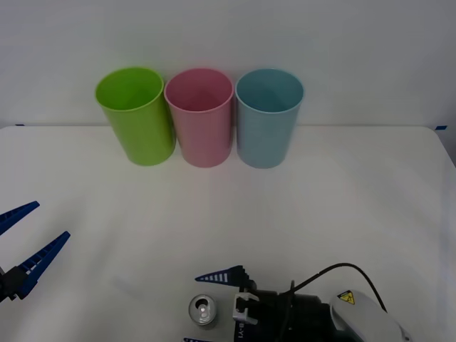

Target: Grasp the object on the table and drop it into the matching bin: aluminum can to the light blue bin, PET bottle to the pink bin.

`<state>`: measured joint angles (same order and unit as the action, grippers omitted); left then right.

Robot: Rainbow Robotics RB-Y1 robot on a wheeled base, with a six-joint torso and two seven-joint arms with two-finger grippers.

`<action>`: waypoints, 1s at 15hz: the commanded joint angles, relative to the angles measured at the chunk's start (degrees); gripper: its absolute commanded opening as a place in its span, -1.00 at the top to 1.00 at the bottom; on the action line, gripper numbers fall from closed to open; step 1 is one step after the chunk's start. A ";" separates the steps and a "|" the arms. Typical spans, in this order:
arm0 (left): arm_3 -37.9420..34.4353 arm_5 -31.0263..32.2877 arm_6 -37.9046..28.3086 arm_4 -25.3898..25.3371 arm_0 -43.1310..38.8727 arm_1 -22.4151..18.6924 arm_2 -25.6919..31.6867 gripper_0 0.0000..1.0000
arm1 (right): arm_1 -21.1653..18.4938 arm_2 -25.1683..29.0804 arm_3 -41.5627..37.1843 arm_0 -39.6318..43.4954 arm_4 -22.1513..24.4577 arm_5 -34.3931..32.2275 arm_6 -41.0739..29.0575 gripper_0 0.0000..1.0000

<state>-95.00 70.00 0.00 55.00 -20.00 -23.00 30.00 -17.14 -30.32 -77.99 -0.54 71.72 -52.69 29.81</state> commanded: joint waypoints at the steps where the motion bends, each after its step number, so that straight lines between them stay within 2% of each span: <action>1: 0.00 0.00 0.00 0.00 0.00 0.00 0.00 -1.00 | 0.00 -0.09 0.12 -0.17 0.18 0.30 -0.01 -1.00; 5: 0.00 0.00 0.00 0.00 0.00 0.00 0.00 -1.00 | -0.08 -0.09 0.12 -0.17 0.18 0.30 0.25 -1.00; 6: 0.00 0.00 0.00 0.00 0.00 0.00 0.00 -1.00 | -0.08 -0.26 0.12 -0.17 0.18 0.30 0.43 -0.71; 7: 0.00 0.00 0.00 0.00 0.00 0.00 0.00 -1.00 | 0.00 -0.35 0.12 -0.17 0.18 0.21 -0.01 0.89; 8: 0.00 0.00 0.00 0.00 0.00 0.00 0.00 -1.00 | -0.08 -0.35 0.12 -0.17 0.18 0.13 -0.01 1.00; 15: 0.00 0.00 0.00 0.00 0.00 0.00 0.00 -1.00 | 0.09 -0.62 0.12 -0.08 0.09 0.30 -0.71 1.00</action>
<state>-95.00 70.00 0.00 55.00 -20.00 -23.00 30.00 -17.17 -30.88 -77.88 -0.63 71.88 -52.41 29.17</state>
